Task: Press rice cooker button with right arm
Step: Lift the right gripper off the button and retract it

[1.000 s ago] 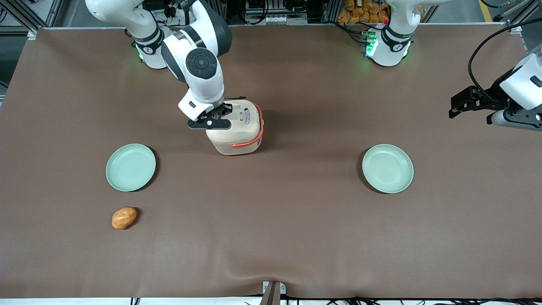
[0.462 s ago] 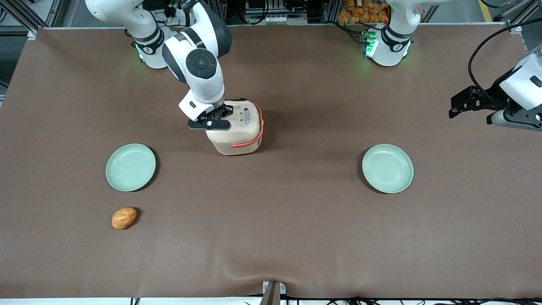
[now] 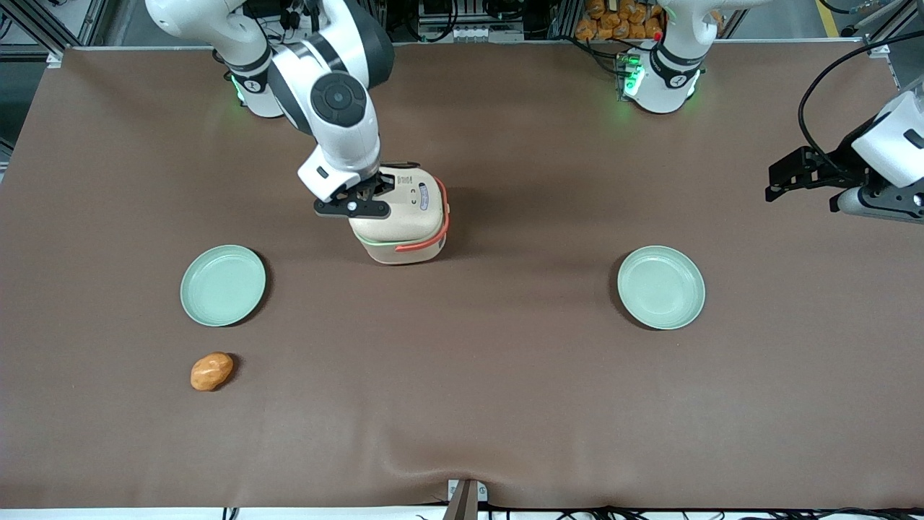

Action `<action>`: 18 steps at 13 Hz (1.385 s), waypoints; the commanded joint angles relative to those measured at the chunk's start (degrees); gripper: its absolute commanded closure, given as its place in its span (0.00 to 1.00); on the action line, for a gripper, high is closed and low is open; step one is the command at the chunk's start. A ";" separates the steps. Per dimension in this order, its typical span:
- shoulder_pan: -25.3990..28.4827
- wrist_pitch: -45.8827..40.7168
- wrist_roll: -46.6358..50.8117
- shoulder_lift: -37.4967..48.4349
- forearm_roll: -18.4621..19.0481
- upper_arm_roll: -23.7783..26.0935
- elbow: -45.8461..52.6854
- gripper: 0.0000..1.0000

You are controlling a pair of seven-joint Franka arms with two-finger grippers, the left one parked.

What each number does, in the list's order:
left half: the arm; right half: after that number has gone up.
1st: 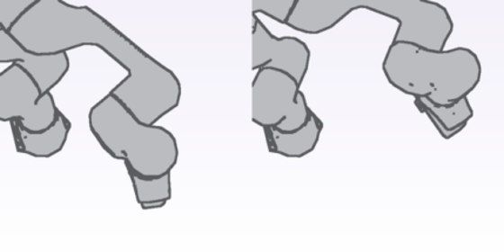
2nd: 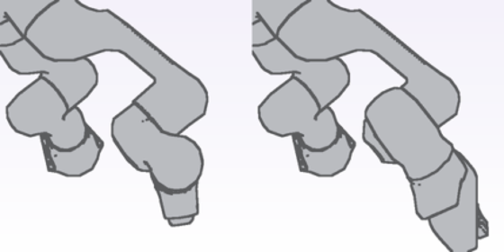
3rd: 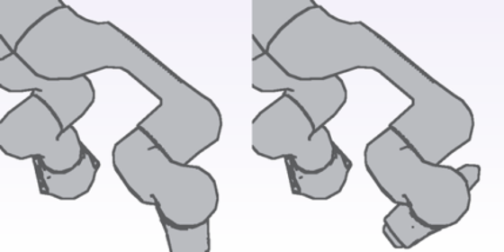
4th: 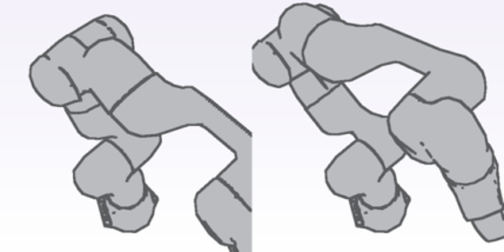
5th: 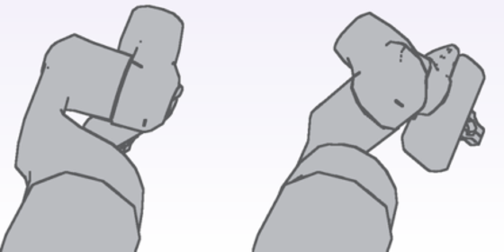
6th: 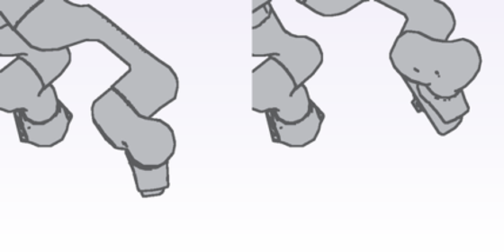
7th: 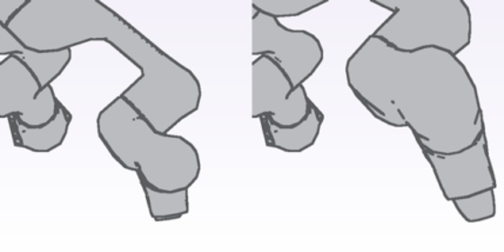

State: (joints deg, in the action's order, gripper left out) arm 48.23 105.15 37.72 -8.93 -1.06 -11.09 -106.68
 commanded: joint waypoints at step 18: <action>-32.31 -28.16 -35.70 5.41 -0.44 -0.52 25.47 0.00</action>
State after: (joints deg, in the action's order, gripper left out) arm 18.19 78.29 2.60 -5.37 -1.45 -12.62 -81.20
